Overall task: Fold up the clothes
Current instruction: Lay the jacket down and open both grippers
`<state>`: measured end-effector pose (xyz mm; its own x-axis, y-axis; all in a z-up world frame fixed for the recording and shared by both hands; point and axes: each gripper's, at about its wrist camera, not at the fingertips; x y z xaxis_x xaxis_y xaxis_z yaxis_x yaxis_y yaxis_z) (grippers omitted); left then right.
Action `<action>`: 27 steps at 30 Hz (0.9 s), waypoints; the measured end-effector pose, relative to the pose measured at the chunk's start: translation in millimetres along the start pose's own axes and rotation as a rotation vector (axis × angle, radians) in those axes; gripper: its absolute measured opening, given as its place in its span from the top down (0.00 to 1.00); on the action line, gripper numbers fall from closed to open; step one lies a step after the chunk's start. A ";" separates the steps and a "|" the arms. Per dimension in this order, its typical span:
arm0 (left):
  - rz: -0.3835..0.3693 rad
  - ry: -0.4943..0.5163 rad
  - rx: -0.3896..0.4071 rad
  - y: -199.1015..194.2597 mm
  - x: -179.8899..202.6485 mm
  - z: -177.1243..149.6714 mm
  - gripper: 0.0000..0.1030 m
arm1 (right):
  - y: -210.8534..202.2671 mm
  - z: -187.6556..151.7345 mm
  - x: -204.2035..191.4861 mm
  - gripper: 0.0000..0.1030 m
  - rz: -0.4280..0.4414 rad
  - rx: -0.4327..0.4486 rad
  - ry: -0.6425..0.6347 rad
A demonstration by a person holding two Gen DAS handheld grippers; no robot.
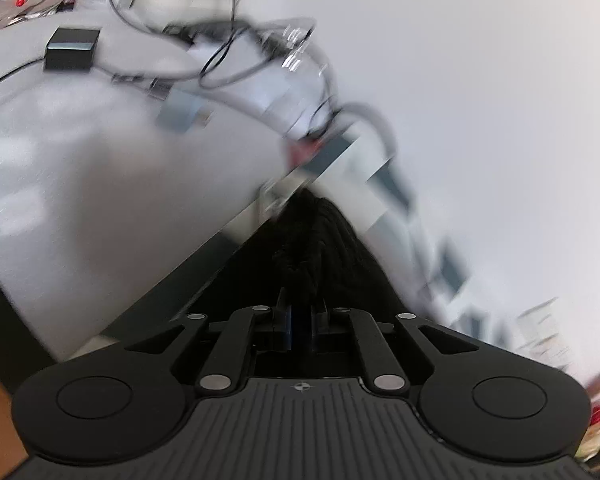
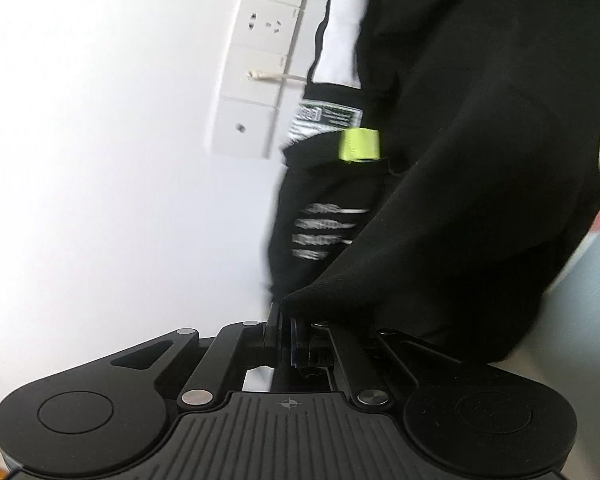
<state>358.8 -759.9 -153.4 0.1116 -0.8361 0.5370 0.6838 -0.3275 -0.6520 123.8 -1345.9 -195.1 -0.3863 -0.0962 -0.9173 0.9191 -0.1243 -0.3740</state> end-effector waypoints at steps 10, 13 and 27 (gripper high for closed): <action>0.197 0.303 -0.047 25.5 11.6 -37.4 0.84 | -11.9 -31.1 35.1 0.92 -0.344 -0.056 -0.087; 0.221 0.278 -0.043 18.1 11.9 -36.5 0.76 | -20.4 -32.8 19.4 0.77 -0.382 -0.052 -0.150; 0.106 0.380 0.045 -10.4 57.1 -61.1 0.43 | -13.6 -35.8 10.3 0.56 -0.425 -0.120 -0.079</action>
<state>313.9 -831.2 -148.7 -0.0852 -0.9703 0.2262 0.7148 -0.2177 -0.6646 110.2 -1309.8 -204.3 -0.7317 -0.1371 -0.6676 0.6785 -0.0536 -0.7326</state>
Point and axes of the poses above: each gripper's, at about its wrist camera, not at the fingertips, and y roughly the way its jaws point, x to its right, z to its top, and after that the axes turned 10 degrees about x, right-handed
